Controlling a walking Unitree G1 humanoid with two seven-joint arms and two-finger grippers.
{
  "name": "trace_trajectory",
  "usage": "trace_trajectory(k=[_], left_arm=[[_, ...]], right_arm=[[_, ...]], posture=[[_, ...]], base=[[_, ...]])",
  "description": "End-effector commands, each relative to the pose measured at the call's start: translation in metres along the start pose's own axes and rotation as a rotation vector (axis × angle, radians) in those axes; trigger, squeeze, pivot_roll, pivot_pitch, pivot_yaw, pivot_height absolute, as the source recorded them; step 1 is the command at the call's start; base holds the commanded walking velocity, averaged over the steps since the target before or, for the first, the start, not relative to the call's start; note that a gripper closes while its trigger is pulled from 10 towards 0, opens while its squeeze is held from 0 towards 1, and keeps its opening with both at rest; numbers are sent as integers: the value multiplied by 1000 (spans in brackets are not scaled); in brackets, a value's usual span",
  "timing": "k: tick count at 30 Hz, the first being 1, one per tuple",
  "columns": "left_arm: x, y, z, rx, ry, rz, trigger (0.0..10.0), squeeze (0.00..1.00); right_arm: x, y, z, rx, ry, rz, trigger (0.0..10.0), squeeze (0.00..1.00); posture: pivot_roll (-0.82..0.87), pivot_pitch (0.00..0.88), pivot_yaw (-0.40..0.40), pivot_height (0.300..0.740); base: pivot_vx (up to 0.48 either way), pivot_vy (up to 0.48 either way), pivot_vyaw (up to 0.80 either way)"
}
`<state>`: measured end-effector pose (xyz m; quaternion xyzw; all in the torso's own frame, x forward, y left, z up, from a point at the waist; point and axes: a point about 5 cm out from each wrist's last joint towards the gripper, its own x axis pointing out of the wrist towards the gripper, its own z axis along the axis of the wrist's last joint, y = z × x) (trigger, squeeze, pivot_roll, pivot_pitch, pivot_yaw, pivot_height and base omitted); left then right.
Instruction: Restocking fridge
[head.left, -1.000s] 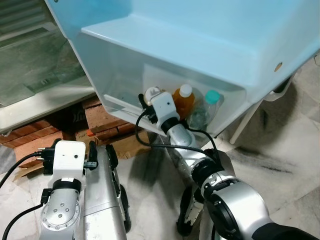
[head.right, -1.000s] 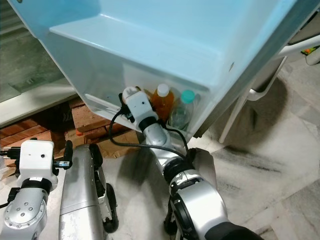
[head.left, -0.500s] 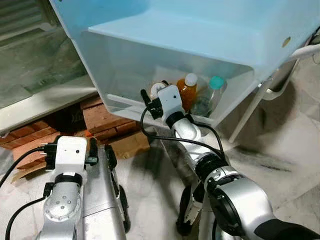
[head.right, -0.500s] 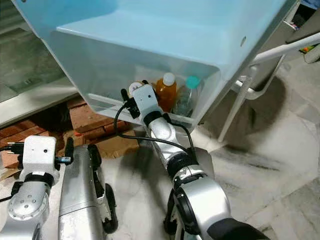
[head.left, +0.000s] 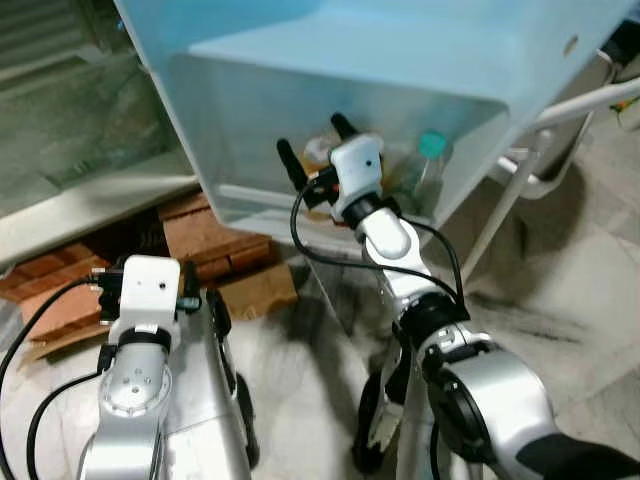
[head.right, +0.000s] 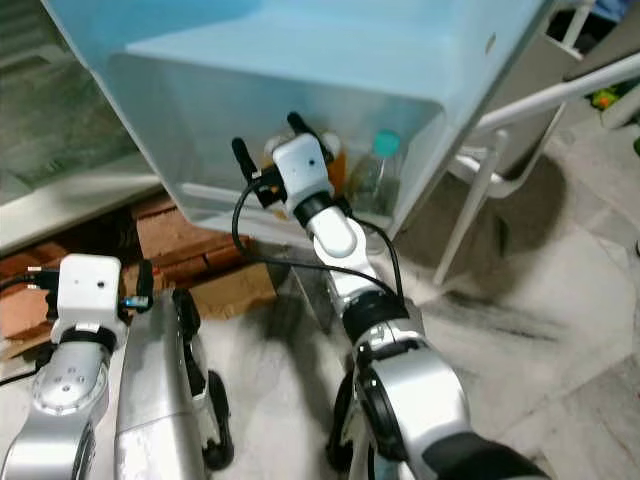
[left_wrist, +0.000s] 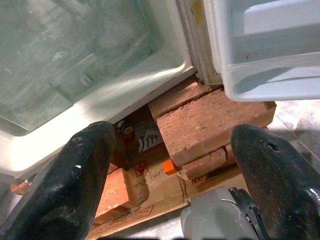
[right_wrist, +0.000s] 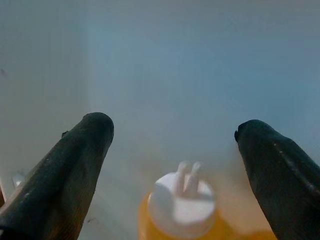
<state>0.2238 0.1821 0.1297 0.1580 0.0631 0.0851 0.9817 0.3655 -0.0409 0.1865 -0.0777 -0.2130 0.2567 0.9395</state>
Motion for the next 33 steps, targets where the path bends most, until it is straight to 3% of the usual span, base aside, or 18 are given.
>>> trace_trajectory(k=[1, 7, 10, 13, 14, 19, 20, 21, 24, 26, 27, 28, 33], left_arm=[[1, 2, -3, 11, 8, 4, 10000, 0], [11, 4, -1, 14, -13, 8, 10000, 0], [17, 2, 0, 1, -37, 6, 10000, 0], [19, -2, -4, -4, -32, 4, 10000, 0], [19, -4, -6, -10, -33, 2, 10000, 0], [17, -8, -10, -25, -32, -6, 10000, 0], [17, -12, -11, -41, -35, -19, 10000, 0], [17, -13, -12, -48, -38, -26, 10000, 0], [18, -16, -14, -54, -44, -46, 10000, 0], [21, -19, -16, -59, -49, -58, 10000, 0], [21, -19, -16, -59, -49, -58, 10000, 0], [23, -20, -15, -64, -57, -65, 10000, 0], [28, -27, -13, -81, -82, -90, 10000, 0]], right_arm=[[0, -1, 5, 5, -34, 5, 10000, 1000], [-1, 0, 12, 23, -72, 33, 10000, 1000], [-16, 6, 10, 77, -77, 56, 10000, 1000], [-40, 9, 5, 119, -53, 43, 10000, 1000], [-56, 9, 0, 147, -21, 25, 10000, 1000], [-86, 12, -7, 180, 45, 0, 10000, 1000], [-100, 12, -4, 184, 68, -5, 10000, 169], [-105, 11, -3, 177, 79, -16, 10000, 0], [-117, 8, 0, 165, 107, -61, 10000, 0], [-137, 0, -6, 148, 171, -143, 10000, 0], [-137, 0, -6, 148, 171, -143, 10000, 0], [-144, -4, -6, 177, 178, -184, 10000, 0], [-143, -8, 0, 203, 201, -215, 10000, 0]], posture=[[222, 205, -23, 460], [208, 168, -13, 460], [181, 128, -20, 460], [160, 88, -28, 460], [152, 73, -33, 460], [131, 47, -31, 460], [103, 25, -21, 460], [103, 25, -21, 460], [83, 4, -11, 460], [71, 0, 0, 460], [71, 0, 0, 460], [64, 0, 5, 460], [50, 0, 9, 500]], base=[[0, 0, 0], [0, 0, 0], [0, 0, 0], [0, 0, 0], [0, 0, 0], [0, 0, 0], [0, 0, 0], [0, 0, 0], [0, 0, 0], [0, 0, 0], [0, 0, 0], [0, 0, 0], [0, 0, 0]])
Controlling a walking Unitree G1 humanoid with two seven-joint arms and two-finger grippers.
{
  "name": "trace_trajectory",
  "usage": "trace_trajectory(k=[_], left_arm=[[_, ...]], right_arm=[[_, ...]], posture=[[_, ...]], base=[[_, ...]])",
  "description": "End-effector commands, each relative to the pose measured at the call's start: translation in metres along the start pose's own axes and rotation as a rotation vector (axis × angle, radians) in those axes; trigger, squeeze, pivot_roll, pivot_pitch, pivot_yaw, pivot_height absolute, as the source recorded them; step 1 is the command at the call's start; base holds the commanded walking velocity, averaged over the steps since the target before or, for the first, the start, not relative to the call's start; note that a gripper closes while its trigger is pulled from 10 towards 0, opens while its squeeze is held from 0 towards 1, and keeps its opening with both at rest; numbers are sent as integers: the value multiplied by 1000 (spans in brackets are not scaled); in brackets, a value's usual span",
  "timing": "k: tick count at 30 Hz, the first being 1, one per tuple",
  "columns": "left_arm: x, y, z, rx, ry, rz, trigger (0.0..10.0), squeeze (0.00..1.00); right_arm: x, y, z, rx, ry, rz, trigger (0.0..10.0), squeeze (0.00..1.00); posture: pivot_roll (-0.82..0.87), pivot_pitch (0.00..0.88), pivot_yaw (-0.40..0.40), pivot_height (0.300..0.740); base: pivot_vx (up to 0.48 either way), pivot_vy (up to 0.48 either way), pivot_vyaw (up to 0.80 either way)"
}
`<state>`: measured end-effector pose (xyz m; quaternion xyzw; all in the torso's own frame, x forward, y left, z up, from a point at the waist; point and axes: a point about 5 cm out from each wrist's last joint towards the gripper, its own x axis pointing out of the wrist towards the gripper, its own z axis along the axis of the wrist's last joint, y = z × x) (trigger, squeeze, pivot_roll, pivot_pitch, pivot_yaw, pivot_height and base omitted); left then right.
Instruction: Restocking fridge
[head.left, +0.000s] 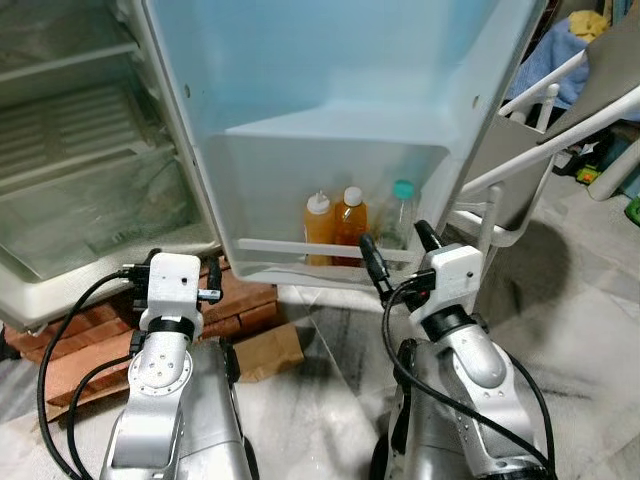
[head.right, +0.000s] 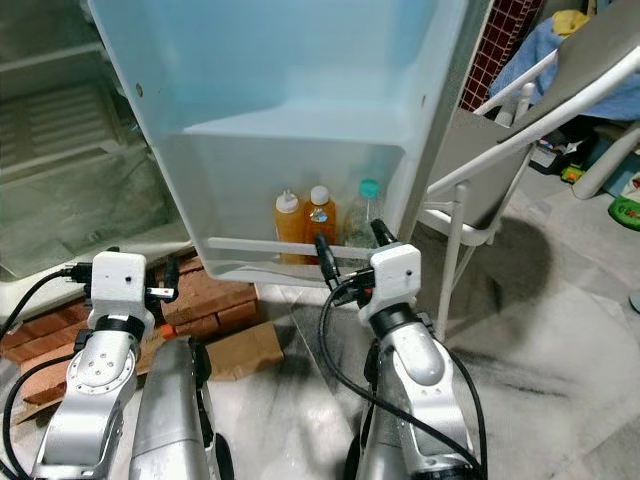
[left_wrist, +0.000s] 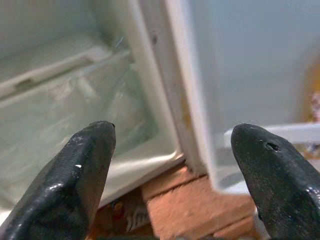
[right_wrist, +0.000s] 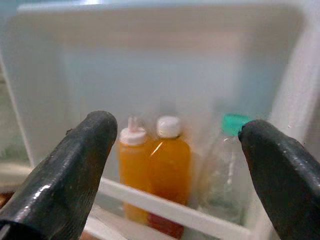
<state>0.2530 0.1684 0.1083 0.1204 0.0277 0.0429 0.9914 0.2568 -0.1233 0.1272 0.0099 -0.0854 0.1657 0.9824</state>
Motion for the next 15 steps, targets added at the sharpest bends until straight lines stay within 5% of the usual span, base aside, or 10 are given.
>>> trace_trajectory(k=[1, 11, 15], left_arm=[[0, -3, -3, -15, 4, -11, 10000, 0], [-4, -7, -12, -34, 41, -19, 10000, 0], [-1, -2, -11, -26, 34, -22, 10000, 0]], right_arm=[[6, 0, 9, 32, -26, -17, 10000, 0], [6, -4, 1, 120, 16, -114, 10000, 0], [-8, -10, -5, 145, 57, -152, 10000, 0]], posture=[[49, 0, 16, 510], [63, 0, 27, 575], [70, 0, 25, 600]], base=[[0, 0, 0], [0, 0, 0], [0, 0, 0]])
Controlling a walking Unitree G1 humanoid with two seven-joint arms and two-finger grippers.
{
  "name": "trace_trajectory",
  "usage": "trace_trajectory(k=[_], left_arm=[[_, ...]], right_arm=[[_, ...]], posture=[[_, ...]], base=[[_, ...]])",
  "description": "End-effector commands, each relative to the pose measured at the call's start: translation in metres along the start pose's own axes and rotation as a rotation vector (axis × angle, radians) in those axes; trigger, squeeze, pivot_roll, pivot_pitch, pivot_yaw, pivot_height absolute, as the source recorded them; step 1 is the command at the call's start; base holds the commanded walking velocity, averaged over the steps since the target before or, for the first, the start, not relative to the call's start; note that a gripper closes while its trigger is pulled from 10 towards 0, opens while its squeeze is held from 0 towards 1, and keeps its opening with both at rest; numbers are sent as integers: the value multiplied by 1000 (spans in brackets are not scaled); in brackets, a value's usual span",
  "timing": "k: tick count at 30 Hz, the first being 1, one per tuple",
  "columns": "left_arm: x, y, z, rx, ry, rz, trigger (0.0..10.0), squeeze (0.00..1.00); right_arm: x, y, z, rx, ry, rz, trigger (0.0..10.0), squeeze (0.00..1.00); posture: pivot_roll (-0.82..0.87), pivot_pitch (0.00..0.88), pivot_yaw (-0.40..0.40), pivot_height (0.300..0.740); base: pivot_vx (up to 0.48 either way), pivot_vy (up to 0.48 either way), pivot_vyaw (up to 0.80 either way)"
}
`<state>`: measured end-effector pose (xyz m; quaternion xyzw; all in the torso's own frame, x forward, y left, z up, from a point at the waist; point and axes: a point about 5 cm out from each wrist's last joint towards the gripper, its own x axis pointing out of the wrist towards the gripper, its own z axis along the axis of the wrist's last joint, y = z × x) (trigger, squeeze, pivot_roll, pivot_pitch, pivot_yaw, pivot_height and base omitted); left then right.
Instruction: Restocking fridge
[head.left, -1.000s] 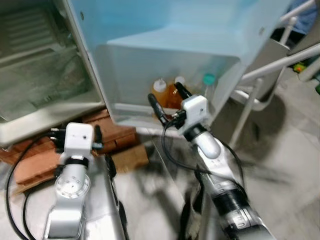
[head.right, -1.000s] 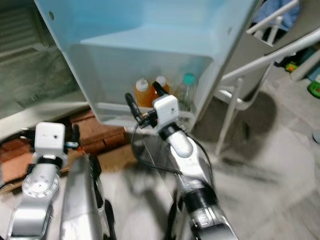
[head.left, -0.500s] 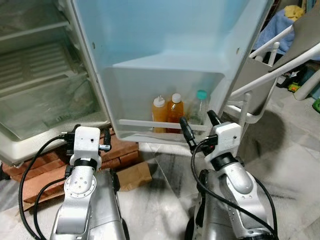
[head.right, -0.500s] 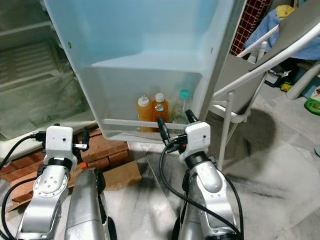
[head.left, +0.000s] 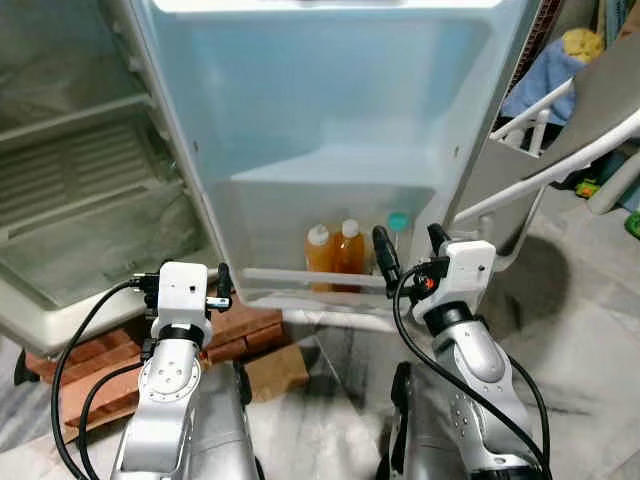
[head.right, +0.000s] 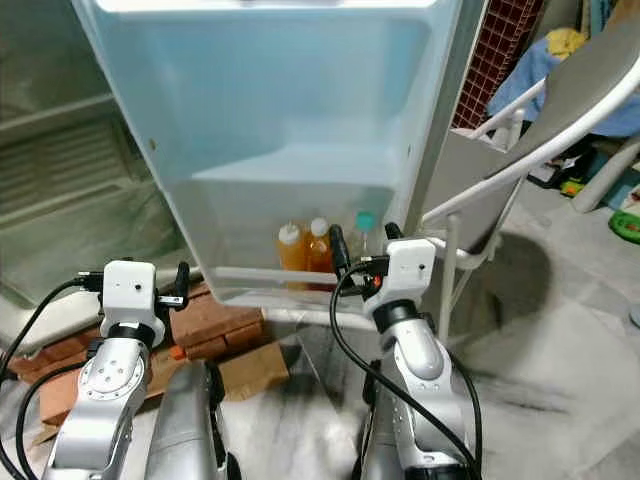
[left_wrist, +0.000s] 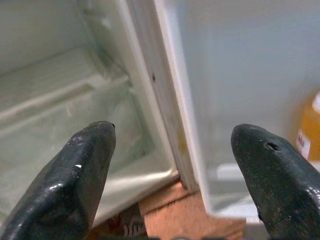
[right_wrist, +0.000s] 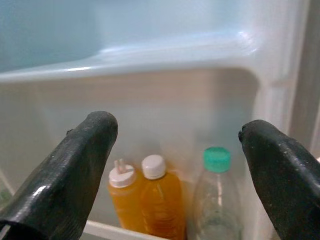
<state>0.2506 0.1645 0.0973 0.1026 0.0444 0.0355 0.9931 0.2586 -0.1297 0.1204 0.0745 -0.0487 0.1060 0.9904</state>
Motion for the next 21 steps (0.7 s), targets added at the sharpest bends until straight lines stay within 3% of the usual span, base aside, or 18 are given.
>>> trace_trajectory(k=[1, 2, 7, 21], left_arm=[[1, 6, -2, 9, 2, -2, 10000, 0], [-1, 9, -3, 12, 8, -8, 10000, 0], [-8, 15, -12, 12, 44, -6, 10000, 0], [-6, 4, -8, 5, 36, -37, 10000, 0]], right_arm=[[-11, -7, 0, 12, 19, -24, 10000, 0], [-20, -11, -4, -6, 41, -31, 10000, 0], [-32, -21, -9, -23, 77, -68, 10000, 0], [-33, -19, -18, 17, 141, -84, 10000, 0]], posture=[[70, 0, 25, 605], [68, 0, 25, 615], [62, 0, 33, 650], [62, 0, 20, 714]], base=[[0, 0, 0], [0, 0, 0], [0, 0, 0], [0, 0, 0]])
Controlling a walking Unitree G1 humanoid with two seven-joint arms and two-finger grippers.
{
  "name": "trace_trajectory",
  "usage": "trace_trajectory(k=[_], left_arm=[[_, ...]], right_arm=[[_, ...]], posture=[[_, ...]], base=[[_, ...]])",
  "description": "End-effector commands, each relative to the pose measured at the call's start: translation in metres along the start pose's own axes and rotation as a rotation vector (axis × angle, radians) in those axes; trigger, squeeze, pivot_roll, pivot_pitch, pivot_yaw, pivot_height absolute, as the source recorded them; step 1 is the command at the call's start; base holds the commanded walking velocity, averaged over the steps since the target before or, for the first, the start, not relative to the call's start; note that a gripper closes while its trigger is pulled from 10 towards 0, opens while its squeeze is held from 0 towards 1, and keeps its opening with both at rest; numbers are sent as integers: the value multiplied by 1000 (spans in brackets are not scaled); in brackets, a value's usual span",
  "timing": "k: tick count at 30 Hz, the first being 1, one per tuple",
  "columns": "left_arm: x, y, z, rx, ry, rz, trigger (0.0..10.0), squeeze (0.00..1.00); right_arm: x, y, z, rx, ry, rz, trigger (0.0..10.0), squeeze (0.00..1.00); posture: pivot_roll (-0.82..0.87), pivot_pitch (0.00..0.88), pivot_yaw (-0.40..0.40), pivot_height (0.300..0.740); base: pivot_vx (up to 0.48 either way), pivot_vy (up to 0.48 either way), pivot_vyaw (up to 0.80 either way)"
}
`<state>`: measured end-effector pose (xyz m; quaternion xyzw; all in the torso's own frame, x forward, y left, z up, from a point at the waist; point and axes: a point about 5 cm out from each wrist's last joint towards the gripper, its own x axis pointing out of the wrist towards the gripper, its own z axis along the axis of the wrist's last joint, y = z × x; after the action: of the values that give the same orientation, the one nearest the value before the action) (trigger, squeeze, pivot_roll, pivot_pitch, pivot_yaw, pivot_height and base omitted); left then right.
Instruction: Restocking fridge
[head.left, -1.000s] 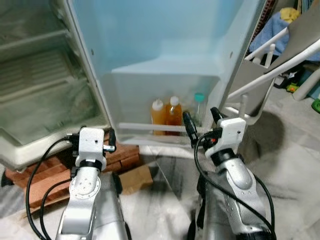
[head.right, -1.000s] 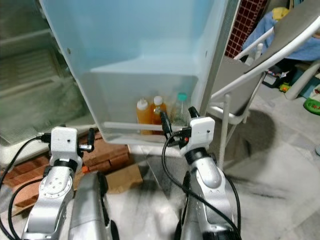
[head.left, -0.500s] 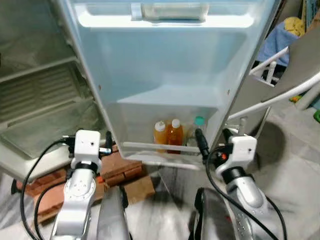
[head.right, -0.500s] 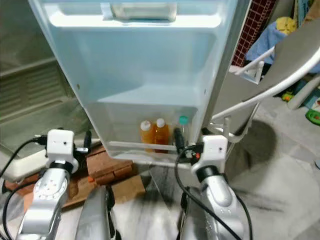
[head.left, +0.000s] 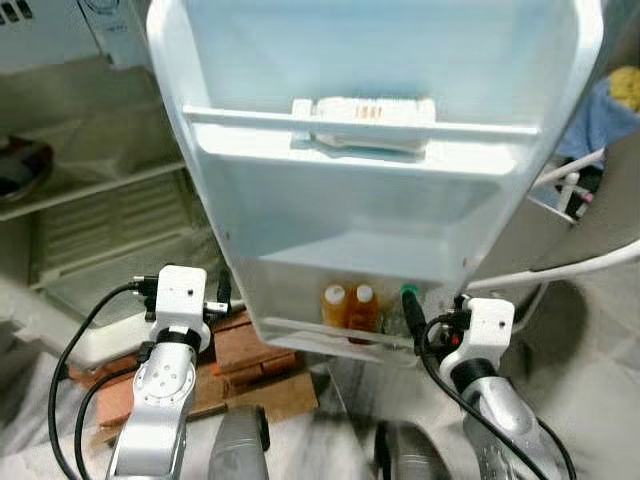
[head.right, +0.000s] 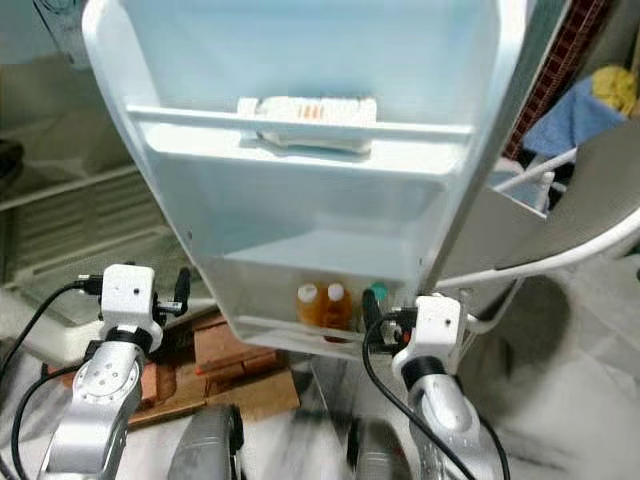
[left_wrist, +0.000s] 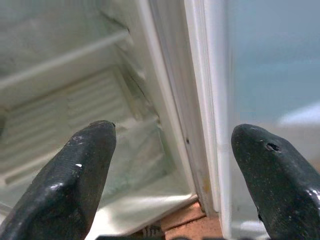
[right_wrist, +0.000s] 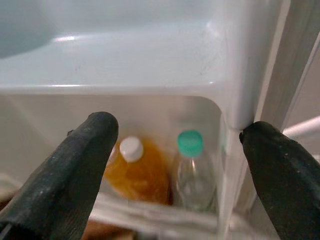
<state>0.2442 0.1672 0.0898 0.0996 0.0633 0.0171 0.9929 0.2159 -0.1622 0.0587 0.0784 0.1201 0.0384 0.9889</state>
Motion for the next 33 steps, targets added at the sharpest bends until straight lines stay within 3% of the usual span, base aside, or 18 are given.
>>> trace_trajectory(k=[1, 18, 33], left_arm=[[-2, 2, 0, 8, 3, 2, 10000, 0], [1, -3, 0, -2, 4, -9, 10000, 0], [3, -3, 1, 1, 4, -16, 10000, 0]], right_arm=[[9, 13, 37, -35, -175, 59, 10000, 0], [9, 14, 42, -19, -175, 92, 10000, 0], [9, 25, 30, 27, -88, 214, 10000, 0]], posture=[[62, 0, 19, 714], [56, 0, 11, 740], [57, 0, 13, 740]], base=[[0, 0, 0], [0, 0, 0], [-261, 0, 0]])
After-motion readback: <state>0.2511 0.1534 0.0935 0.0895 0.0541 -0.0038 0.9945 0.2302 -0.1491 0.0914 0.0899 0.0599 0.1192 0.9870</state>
